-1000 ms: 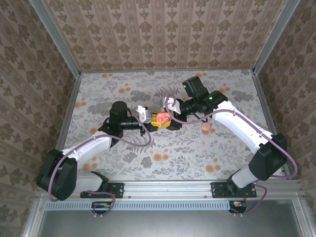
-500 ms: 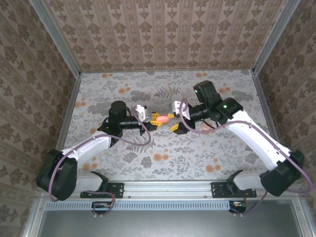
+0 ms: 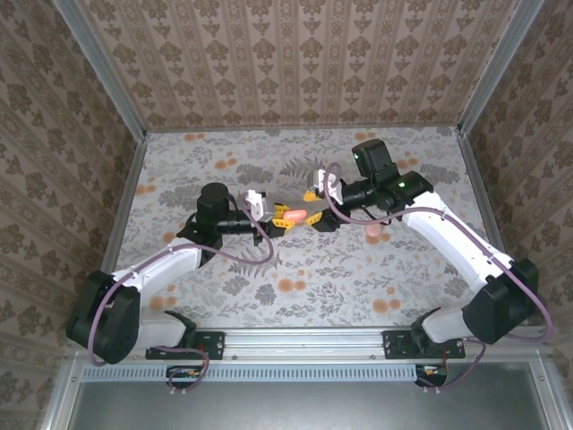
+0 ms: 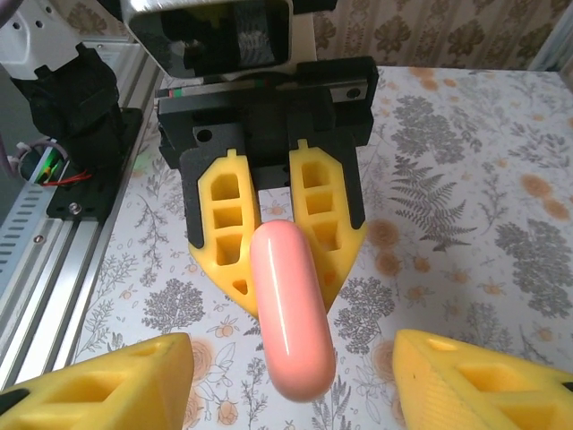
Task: Insert the wireless bluetooth earbuds into the charging case
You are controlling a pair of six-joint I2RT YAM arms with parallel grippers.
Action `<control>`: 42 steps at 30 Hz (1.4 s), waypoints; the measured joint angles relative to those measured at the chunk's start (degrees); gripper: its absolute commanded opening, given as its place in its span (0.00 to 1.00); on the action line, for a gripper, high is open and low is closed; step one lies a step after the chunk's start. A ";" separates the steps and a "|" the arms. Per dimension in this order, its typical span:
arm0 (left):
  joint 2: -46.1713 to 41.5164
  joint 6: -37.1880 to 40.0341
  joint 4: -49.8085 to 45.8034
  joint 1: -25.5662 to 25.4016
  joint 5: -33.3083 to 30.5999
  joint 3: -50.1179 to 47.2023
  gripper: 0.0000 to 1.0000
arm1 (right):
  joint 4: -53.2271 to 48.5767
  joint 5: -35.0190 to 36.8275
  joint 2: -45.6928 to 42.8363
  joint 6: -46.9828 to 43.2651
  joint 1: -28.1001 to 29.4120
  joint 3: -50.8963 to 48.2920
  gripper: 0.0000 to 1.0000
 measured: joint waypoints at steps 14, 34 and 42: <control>-0.09 -0.15 0.17 0.00 0.17 0.00 0.16 | -0.11 -1.44 5.09 -4.07 1.27 1.55 0.30; -5.42 -4.50 -1.62 0.37 -11.63 -2.84 0.77 | -9.62 0.57 5.64 -3.30 -2.80 1.90 0.24; -10.62 -11.91 -4.42 3.43 -30.75 -6.08 0.86 | -14.82 4.35 13.38 5.33 -2.97 2.38 0.22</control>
